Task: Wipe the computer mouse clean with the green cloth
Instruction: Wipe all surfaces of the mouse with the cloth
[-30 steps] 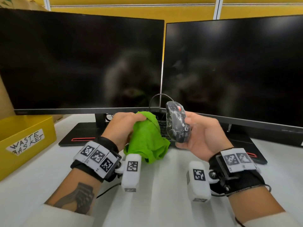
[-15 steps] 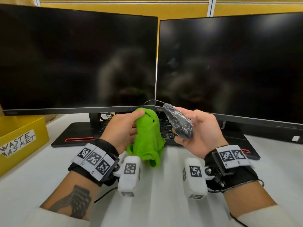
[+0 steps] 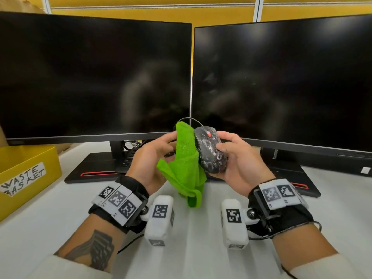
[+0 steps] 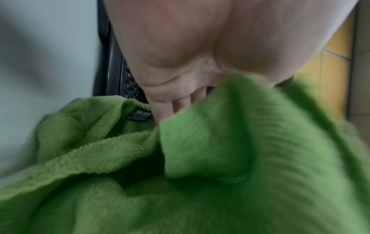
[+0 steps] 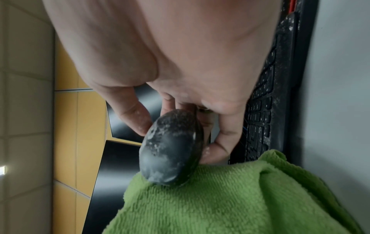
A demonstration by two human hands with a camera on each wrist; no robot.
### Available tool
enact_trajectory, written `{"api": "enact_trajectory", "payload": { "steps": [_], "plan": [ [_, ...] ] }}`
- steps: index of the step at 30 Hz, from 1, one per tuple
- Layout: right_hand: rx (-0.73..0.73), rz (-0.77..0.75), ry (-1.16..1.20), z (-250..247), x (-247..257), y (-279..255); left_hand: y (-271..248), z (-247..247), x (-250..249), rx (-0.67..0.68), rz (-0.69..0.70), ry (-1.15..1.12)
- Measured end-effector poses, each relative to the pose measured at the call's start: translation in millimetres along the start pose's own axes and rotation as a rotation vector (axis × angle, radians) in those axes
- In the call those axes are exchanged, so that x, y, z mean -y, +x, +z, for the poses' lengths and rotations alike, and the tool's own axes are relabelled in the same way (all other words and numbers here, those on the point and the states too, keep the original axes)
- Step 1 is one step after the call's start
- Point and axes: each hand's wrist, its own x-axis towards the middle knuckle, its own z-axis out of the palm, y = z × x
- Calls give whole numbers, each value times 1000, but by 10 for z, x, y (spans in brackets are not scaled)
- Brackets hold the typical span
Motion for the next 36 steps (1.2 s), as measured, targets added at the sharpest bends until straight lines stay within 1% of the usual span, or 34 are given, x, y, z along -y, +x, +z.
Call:
{"api": "enact_trajectory", "payload": {
  "steps": [5, 7, 11, 14, 22, 26, 32, 36],
  "plan": [
    [-2, -15, -24, -2, -36, -4, 6, 26, 137, 37, 115, 126],
    [9, -11, -28, 15, -47, -10, 12, 30, 179, 30, 123, 146],
    [48, 6, -27, 19, -54, -19, -16, 61, 195, 67, 138, 191],
    [92, 22, -37, 32, -78, -35, -20, 60, 204, 58, 171, 222],
    [128, 53, -22, 51, -133, -50, 5, 37, 204, -47, 212, 133],
    [147, 54, -23, 33, -113, -51, -14, 64, 197, -43, 237, 149],
    [154, 57, -32, 51, -131, -57, 13, 40, 179, 17, 350, 180],
    [168, 62, -41, 49, -136, -58, -6, 64, 161, -9, 363, 133]
  ]
}}
